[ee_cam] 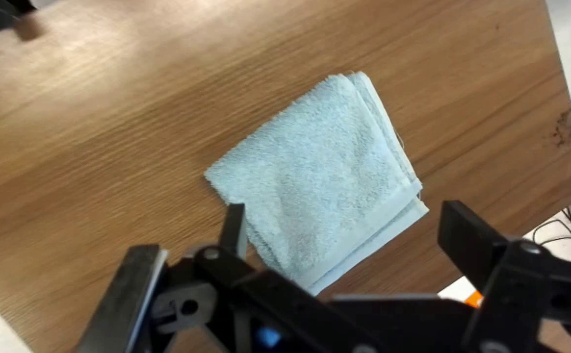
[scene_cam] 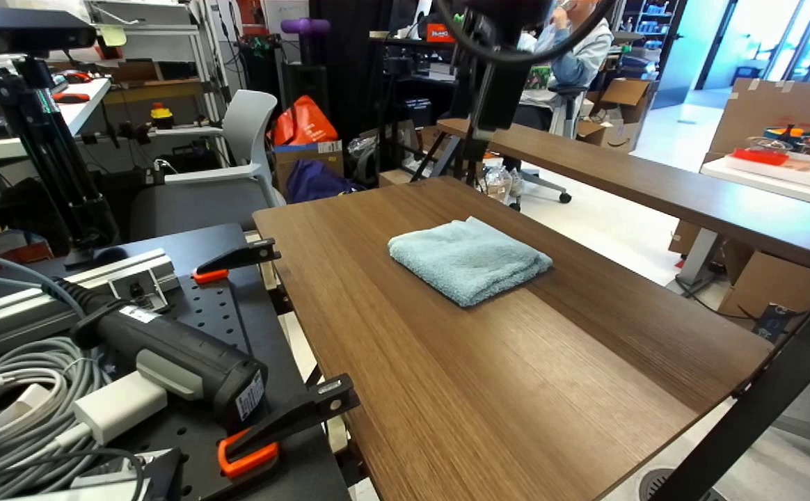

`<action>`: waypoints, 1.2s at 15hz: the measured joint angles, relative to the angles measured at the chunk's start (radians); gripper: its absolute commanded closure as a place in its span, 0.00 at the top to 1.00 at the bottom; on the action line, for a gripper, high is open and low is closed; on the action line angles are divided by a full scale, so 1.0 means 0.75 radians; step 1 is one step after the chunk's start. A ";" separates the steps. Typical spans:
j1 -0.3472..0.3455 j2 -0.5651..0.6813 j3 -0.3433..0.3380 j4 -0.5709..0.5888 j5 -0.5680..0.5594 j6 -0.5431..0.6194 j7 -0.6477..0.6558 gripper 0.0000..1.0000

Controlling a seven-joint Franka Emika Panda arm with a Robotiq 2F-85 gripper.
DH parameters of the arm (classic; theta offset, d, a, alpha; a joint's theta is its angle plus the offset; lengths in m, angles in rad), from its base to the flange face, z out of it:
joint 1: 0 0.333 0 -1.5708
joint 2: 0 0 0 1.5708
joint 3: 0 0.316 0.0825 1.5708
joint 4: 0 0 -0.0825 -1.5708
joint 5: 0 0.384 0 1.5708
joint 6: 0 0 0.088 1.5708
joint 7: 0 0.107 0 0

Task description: Wipe the table with the cloth

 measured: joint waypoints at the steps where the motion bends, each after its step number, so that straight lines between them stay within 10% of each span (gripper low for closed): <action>1: 0.026 0.051 0.022 0.008 0.003 0.084 0.044 1.00; 9: 0.296 0.374 -0.124 0.138 -0.494 0.346 0.600 1.00; 18: 0.310 0.490 -0.160 0.212 -0.528 0.292 0.644 1.00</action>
